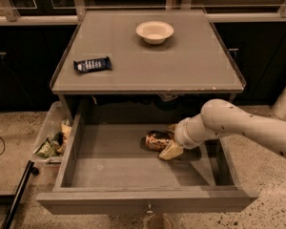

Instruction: Pick orange can from top drawer and place on counter

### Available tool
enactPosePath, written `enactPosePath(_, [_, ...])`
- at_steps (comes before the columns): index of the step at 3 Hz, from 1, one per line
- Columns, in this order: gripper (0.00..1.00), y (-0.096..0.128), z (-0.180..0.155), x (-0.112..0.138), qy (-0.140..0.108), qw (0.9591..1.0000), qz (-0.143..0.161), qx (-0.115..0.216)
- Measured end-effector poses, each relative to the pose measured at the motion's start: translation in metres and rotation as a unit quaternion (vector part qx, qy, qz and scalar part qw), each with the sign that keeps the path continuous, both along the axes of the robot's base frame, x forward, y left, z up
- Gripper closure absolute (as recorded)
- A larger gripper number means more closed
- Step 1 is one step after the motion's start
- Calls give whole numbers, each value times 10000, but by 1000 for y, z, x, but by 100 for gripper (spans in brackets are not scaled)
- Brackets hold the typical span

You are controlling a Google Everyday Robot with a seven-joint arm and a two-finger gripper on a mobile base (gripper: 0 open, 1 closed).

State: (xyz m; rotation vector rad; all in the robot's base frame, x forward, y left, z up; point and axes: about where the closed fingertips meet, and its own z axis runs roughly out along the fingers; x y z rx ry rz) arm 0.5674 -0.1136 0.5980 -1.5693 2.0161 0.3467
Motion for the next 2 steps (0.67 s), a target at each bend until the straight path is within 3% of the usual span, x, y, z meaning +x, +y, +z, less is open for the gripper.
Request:
enactPosePath(1, [88,0,0,0,0,10000,0,0])
enactPosePath(2, [100,-1,3,-5,22,10000,52,-10])
